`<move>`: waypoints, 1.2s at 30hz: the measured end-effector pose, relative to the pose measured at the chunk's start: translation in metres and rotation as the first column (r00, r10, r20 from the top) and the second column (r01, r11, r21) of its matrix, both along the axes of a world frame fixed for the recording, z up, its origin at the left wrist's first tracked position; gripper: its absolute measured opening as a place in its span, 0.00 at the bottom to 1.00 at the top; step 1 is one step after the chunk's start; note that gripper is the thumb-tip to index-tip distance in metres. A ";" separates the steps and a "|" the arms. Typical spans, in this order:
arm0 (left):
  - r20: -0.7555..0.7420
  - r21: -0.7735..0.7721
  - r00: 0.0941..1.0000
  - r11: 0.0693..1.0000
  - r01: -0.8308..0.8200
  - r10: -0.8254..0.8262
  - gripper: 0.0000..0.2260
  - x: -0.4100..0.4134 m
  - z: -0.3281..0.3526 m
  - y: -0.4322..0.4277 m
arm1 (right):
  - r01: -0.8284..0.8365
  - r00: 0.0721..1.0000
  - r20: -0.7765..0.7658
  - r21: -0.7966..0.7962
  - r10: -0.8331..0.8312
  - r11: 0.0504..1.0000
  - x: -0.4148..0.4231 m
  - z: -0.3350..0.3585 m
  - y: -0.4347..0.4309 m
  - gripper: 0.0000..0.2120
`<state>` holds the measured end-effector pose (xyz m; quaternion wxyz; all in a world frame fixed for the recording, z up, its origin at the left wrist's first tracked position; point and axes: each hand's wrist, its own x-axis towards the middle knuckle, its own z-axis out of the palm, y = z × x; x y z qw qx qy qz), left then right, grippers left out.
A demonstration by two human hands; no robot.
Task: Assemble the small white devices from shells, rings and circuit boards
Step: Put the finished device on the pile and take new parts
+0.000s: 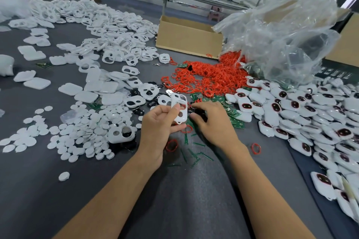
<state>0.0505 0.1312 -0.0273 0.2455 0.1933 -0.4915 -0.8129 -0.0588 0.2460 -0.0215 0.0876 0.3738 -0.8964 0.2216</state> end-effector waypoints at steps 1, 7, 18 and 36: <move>-0.006 0.022 1.000 1.000 0.007 -0.007 0.09 0.000 0.001 0.000 | -0.004 1.000 -0.019 0.024 0.004 1.000 0.002 -0.001 -0.002 0.14; -0.022 0.087 1.000 0.996 0.003 -0.001 0.08 0.002 0.002 -0.002 | 0.097 0.994 -0.040 -0.064 -0.100 0.993 0.001 0.000 0.000 0.17; 0.029 -0.052 0.995 0.994 -0.094 0.096 0.11 -0.003 -0.006 -0.005 | -0.230 0.959 0.172 0.005 0.225 0.973 0.012 0.014 0.005 0.05; 0.008 -0.374 0.987 0.916 -0.146 0.160 0.11 0.001 -0.004 0.002 | -0.076 0.936 0.267 -0.479 0.228 0.874 0.025 0.024 -0.001 0.09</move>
